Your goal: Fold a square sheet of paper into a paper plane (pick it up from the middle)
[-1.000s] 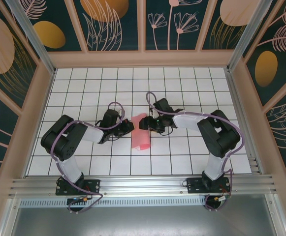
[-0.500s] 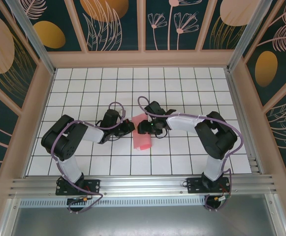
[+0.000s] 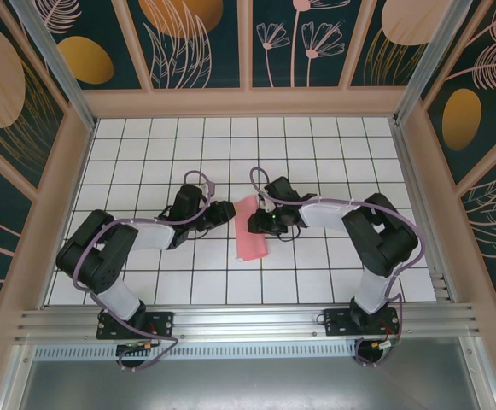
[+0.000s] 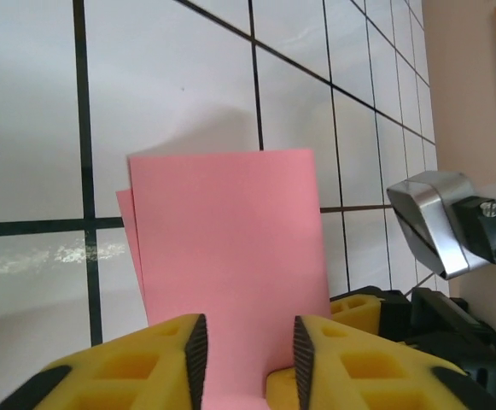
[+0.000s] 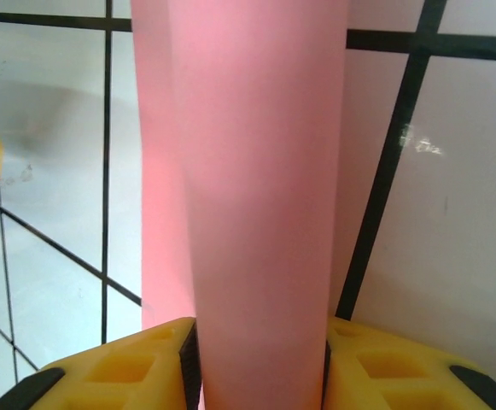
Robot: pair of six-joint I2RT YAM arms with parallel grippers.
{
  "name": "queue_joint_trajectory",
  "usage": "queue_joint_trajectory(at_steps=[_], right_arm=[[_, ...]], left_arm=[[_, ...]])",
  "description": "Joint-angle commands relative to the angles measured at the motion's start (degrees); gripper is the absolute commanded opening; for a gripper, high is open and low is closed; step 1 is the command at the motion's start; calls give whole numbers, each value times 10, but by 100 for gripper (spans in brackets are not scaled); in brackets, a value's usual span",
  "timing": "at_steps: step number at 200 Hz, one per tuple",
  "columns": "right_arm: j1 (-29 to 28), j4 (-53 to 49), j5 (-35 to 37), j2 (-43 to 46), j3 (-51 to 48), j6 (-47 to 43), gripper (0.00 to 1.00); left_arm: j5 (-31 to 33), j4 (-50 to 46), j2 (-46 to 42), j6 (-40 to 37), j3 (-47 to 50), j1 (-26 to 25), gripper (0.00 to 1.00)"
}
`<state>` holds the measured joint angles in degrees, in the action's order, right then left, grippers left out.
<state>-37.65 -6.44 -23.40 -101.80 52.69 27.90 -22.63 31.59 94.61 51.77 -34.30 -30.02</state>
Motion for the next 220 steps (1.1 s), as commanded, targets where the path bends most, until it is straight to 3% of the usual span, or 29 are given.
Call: queue_joint_trajectory(at_steps=[1,72,102,220], right_arm=[[19,3,-40,16,-26,-37,39],[46,8,-89,18,-40,-85,35],[47,2,-92,17,-37,-105,35],[49,-37,-53,-5,-19,-198,30]], left_arm=[[22,-26,-15,-12,-3,-3,38],[29,-22,-16,1,-4,-4,42],[14,2,2,16,-5,-5,38],[7,-1,31,8,-27,-13,34]])
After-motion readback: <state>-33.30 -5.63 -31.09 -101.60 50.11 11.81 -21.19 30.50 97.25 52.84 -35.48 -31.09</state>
